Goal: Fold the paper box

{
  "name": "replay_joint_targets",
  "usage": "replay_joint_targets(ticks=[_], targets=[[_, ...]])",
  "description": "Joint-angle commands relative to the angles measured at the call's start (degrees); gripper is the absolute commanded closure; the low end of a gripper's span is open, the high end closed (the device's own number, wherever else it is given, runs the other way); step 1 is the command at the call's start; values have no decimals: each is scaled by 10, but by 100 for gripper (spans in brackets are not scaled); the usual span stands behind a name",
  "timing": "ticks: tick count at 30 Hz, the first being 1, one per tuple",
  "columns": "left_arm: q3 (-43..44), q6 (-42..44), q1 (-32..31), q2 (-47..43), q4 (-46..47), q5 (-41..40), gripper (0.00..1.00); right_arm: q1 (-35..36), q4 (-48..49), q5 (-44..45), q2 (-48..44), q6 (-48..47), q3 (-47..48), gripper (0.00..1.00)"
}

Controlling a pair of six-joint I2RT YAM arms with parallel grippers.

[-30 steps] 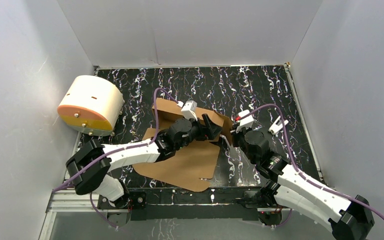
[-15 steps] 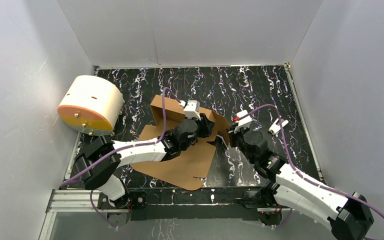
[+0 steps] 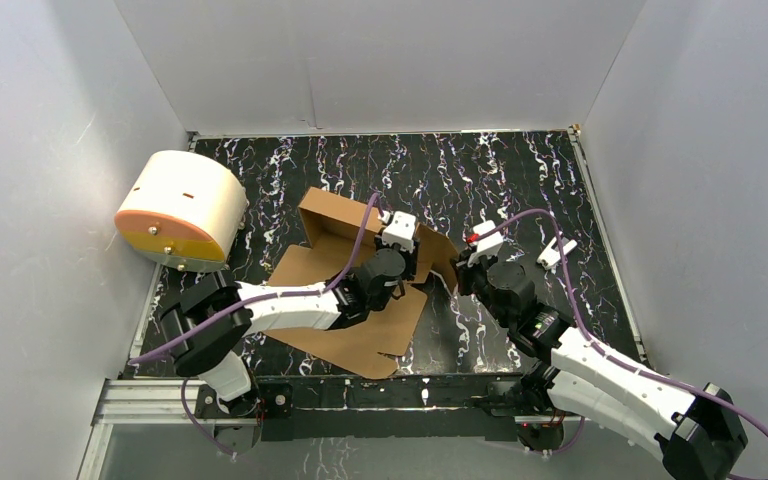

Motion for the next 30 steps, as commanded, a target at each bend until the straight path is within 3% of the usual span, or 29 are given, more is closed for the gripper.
replay_joint_targets(ticks=[1, 16, 21, 30], targets=[[-16, 46, -3, -41, 27, -52, 66, -1, 48, -20, 3, 13, 6, 98], [-138, 40, -4, -149, 34, 154, 34, 0, 67, -43, 12, 9, 6, 98], [-144, 34, -7, -120, 40, 165, 29, 0, 72, -45, 6, 9, 1, 98], [-139, 30, -12, -4, 143, 84, 23, -1, 84, -54, 0, 13, -9, 98]])
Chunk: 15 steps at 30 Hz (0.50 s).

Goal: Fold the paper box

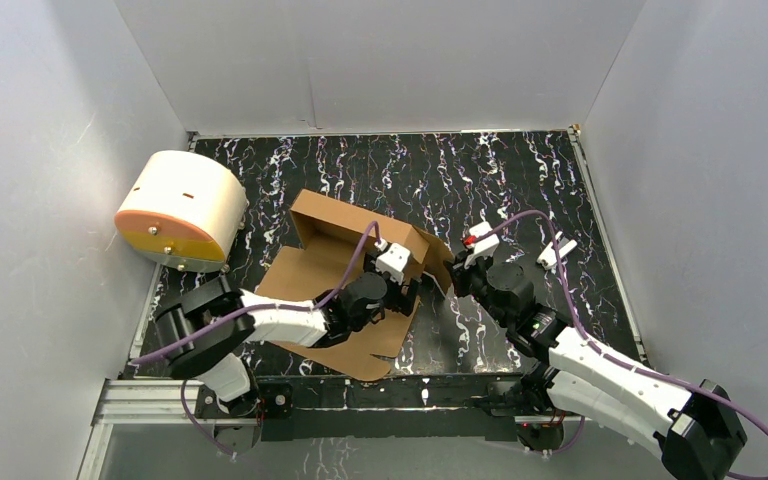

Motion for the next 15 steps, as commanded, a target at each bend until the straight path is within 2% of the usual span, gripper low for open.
replay_joint_targets(ticks=[1, 9, 15], targets=[[1, -3, -3, 51, 90, -56, 23, -1, 54, -12, -12, 11, -1, 98], [17, 16, -5, 136, 176, -85, 21, -1, 58, -16, -10, 10, -8, 98], [27, 28, -5, 179, 219, -155, 22, 0, 52, -12, -10, 6, -5, 98]])
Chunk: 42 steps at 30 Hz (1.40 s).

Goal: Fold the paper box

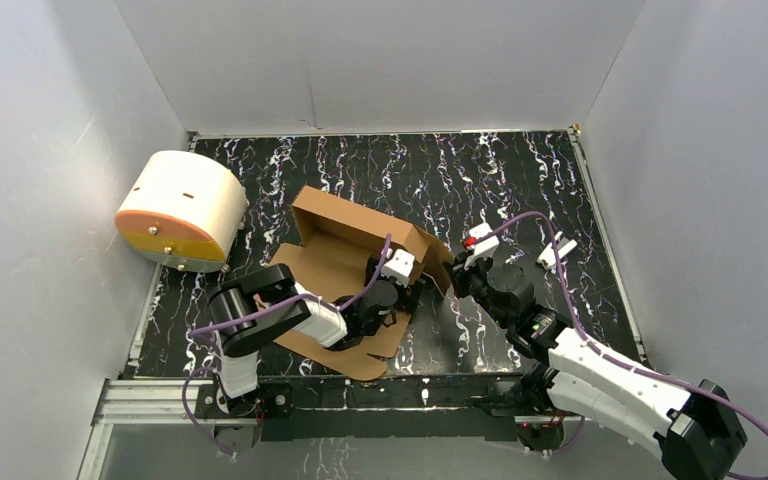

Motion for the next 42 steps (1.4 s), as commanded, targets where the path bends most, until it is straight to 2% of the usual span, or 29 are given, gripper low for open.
replay_joint_targets(ticks=[1, 5, 13, 21, 27, 31, 33, 37, 42], targets=[[14, 8, -3, 7, 79, -86, 23, 0, 37, -6, -7, 5, 5, 98], [2, -1, -2, -10, 96, -120, 28, 0, 31, 1, -11, 2, 3, 98], [-15, -24, 5, -49, 97, -134, 34, 0, 31, 14, -21, -3, -2, 99], [-47, -62, 23, -59, 95, -107, 35, -1, 44, -9, -21, -5, -2, 96], [-68, -109, 39, -52, 92, -79, 37, -1, 45, -49, -30, -36, 2, 87], [-69, -123, 45, -46, 88, -58, 37, 0, 10, -73, -43, -54, 25, 75], [-69, -129, 48, -42, 86, -51, 37, -1, -37, -75, -53, -57, 55, 68], [-73, -143, 54, -32, 83, -37, 37, -1, -121, -8, -63, -55, 106, 60], [-74, -152, 58, -23, 84, -24, 37, -1, -161, 100, -72, -43, 120, 60]])
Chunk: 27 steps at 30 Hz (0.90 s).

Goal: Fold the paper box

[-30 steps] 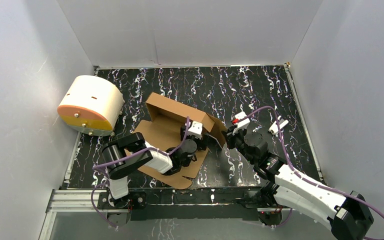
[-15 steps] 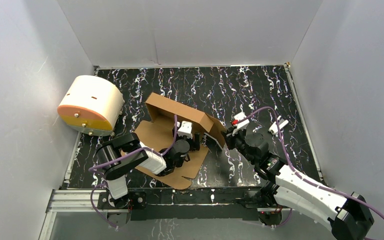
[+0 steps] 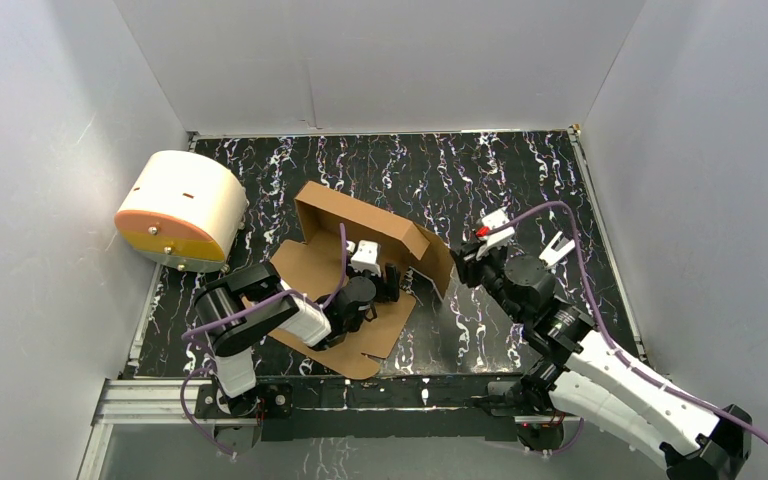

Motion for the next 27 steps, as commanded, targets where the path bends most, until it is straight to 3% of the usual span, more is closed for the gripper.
replay_joint_targets(ticks=[1, 7, 19, 27], targets=[[-7, -21, 7, 5, 15, 6, 37, -1, -32, 111, -13, 5, 21, 60], [-11, -34, 13, 11, 16, 20, 37, -6, -21, 212, 40, 9, 17, 62], [-12, -37, 20, 21, 15, 42, 36, -24, 163, -89, 167, -10, -25, 63], [-8, -37, 20, 25, 16, 58, 36, -34, 260, -166, 198, 23, -58, 62]])
